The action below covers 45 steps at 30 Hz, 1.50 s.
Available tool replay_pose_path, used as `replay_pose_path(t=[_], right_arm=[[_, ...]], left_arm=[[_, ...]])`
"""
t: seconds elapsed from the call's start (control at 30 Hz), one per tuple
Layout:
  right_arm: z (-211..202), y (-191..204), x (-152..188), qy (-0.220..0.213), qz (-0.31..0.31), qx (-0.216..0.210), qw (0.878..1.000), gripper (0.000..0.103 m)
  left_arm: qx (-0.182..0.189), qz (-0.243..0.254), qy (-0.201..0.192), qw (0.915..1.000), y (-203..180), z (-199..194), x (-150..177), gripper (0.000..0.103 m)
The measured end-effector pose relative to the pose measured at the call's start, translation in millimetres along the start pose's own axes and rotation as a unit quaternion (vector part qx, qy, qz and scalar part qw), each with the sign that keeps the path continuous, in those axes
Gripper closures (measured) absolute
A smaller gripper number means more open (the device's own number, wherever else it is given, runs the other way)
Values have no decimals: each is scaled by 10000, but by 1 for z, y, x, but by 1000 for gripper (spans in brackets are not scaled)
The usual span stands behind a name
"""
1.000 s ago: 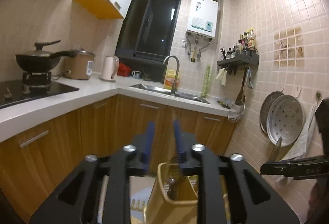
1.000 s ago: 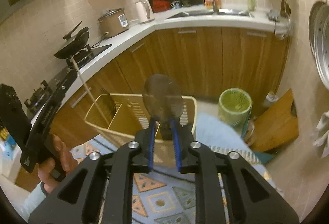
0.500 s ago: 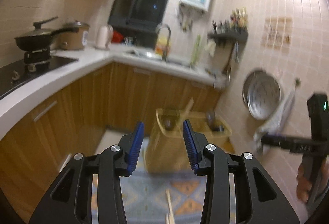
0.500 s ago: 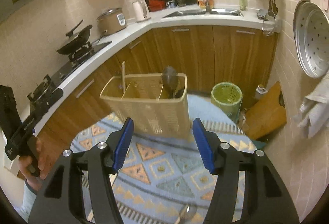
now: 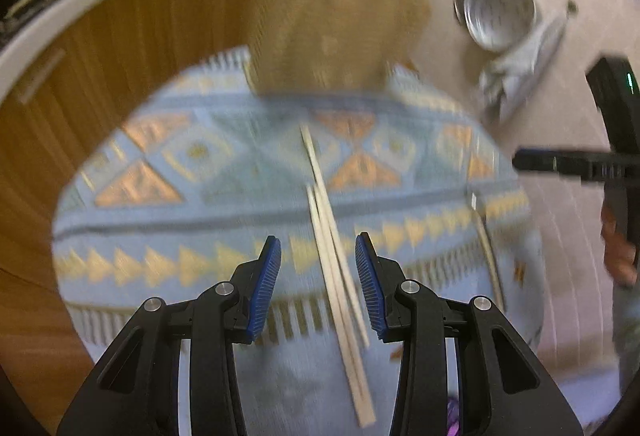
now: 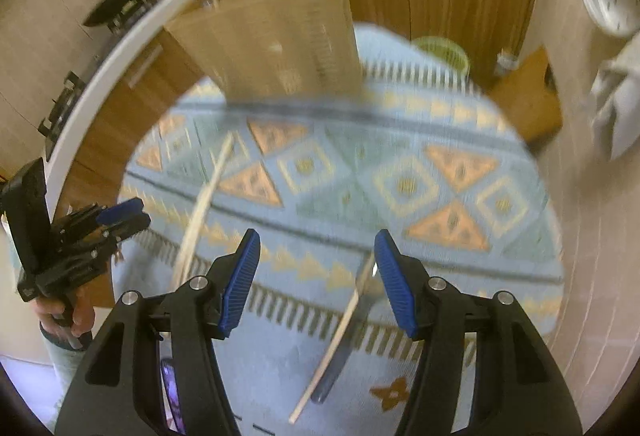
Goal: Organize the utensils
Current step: 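Lower the left gripper onto a chopstick while the right gripper closes on a clear spoon, then lift the chopstick and clear spoon up over the beige caddy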
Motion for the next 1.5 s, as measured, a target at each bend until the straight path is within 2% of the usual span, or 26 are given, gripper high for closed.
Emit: replay_pose_path(t=[0.03,0.13,0.2,0.33,0.43,0.7,0.77,0.83,0.87,0.97,1.1,1.13,1.17,1.3,1.37,1.5], right_arm=[[5,-3,3,79,62,-16,9999,50],[12,-7,9,208,156,-79,9996,56],[12,-8,13,222,150,-85,9996,56],[12,-5,15,245,61,-86,9996,57],[12,-7,17,282,47,-94,9995,57],[21,-18,20,406,240,-144,9988,57],[21,-22,21,432,273,-158,9986,57],[21,-24,22,442,257,-134,9986,57],[22,-25,23,450,242,-124,9986,57],[25,-27,24,522,204,-73,9984,57],[33,-28,32,731,89,66,9973,57],[34,-28,34,775,79,83,9969,58],[37,-29,36,840,61,128,9964,67],[43,-35,44,967,73,238,9950,74],[46,-37,47,1019,91,253,9944,81],[53,-37,49,1087,233,149,9937,82]], left_arm=[[34,94,195,9998,-3,7,8,66],[-133,252,386,9989,-7,20,18,66],[-110,297,482,9983,-9,25,25,72],[-285,410,474,9976,-12,29,26,74],[-491,511,467,9964,-15,32,22,81],[-1124,938,555,9877,-33,45,10,78],[-1144,976,594,9868,-34,46,9,77],[-1245,1033,597,9850,-32,47,7,83],[-1282,1030,591,9846,-31,46,6,89],[-1173,876,573,9876,-25,47,2,91],[-1329,809,409,9870,-26,49,-1,92],[-1343,786,386,9871,-26,49,-1,92],[-1331,725,347,9878,-25,49,-2,92],[-1344,530,247,9892,-15,50,-9,92],[-1409,471,212,9887,-11,50,-12,92],[-1384,322,154,9897,1,47,-12,92]])
Point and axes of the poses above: each gripper's, at about its wrist camera, not at the fingertips, and z roughly the way its jaws point, y to its left, x to its underside, the point moved 5 cm from there along z, roughly the way its jaws point, and after that the axes turned 2 degrees about -x, right-handed, at the moved point
